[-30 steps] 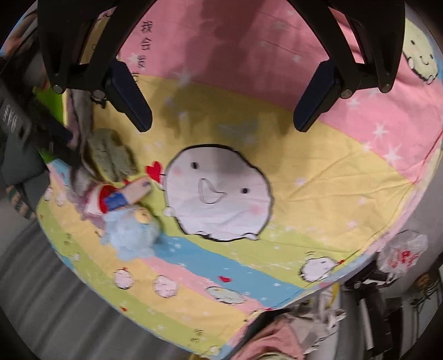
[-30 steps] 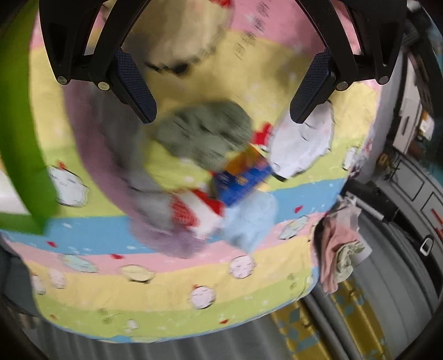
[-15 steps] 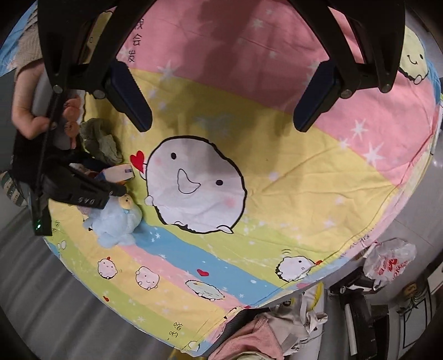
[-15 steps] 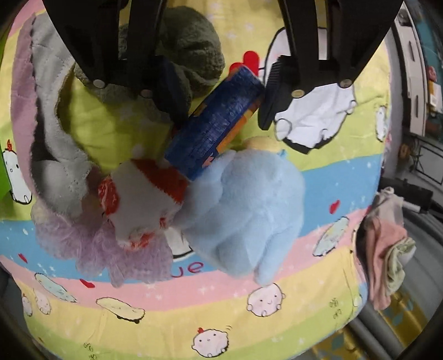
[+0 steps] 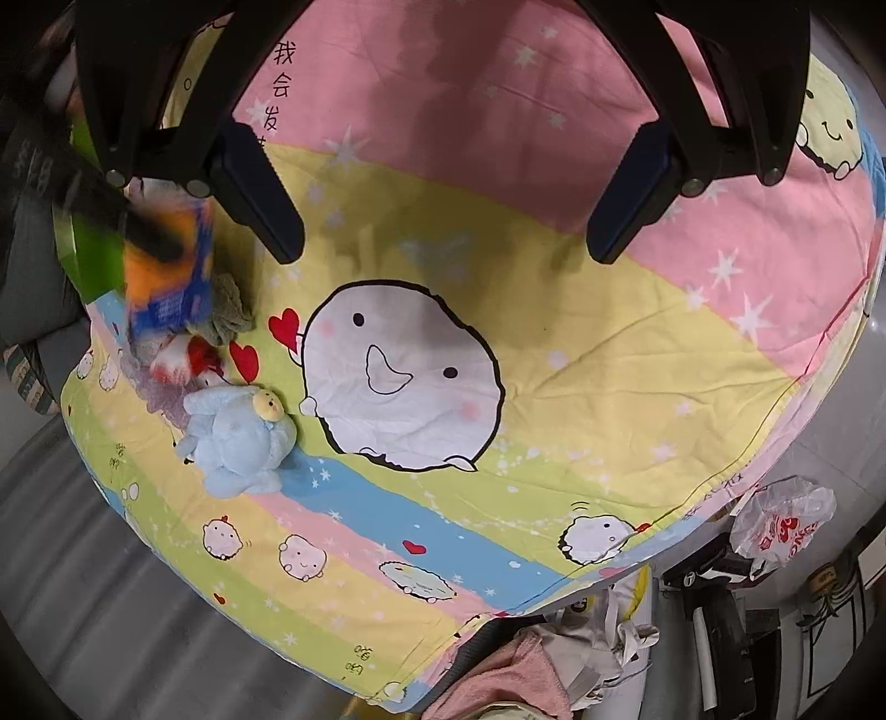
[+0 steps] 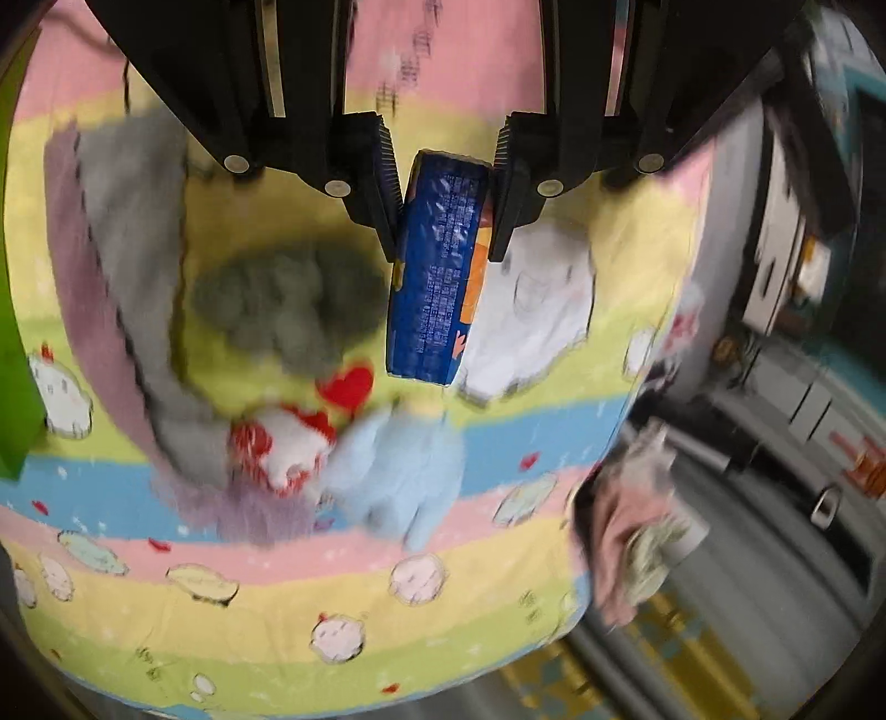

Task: Organize soft objects
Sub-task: 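Close the right gripper on the blue Tempo tissue pack, then lift the Tempo pack with the right gripper and carry it to the box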

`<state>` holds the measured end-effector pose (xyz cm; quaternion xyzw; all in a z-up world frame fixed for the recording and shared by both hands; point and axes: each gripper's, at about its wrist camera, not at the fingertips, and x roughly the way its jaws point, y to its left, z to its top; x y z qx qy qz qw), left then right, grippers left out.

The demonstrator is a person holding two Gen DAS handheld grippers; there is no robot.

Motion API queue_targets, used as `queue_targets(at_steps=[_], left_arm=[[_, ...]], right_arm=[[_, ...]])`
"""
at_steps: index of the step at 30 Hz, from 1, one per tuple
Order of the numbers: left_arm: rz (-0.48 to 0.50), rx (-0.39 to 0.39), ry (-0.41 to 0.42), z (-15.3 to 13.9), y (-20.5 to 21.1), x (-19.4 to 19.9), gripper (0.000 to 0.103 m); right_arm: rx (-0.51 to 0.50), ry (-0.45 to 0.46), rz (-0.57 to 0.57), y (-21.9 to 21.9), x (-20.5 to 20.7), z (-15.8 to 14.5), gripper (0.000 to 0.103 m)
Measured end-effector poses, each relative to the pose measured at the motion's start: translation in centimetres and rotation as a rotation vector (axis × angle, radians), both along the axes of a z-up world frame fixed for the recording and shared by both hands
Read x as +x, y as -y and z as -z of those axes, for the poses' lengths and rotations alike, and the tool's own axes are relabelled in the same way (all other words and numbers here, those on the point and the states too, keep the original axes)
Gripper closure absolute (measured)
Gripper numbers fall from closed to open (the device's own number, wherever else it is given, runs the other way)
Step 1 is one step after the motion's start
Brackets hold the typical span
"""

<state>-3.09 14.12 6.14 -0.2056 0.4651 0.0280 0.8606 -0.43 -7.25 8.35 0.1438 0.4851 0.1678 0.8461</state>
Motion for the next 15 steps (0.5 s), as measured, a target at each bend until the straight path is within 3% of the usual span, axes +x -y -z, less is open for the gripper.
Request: queue_targets(at_steps=[6, 9, 11, 15], left_arm=[[0.009, 0.013, -0.001, 0.1, 0.5, -0.1, 0.001], [0.013, 0.007, -0.008, 0.4, 0.8, -0.1, 0.001], [0.025, -0.007, -0.014, 0.6, 1.1, -0.1, 0.001], [0.068, -0.062, -0.009, 0.7, 2.1, -0.1, 0.003]], right_arm=[[0.004, -0.119, -0.039, 0.8, -3.1, 4.0, 0.073], [-0.017, -0.125, -0.017, 1.3, -3.5, 4.4, 0.072], [-0.029, -0.147, 0.013, 2.1, -3.5, 4.0, 0.066], [-0.093, -0.136, 0.09, 4.0, -3.6, 2.8, 0.044]])
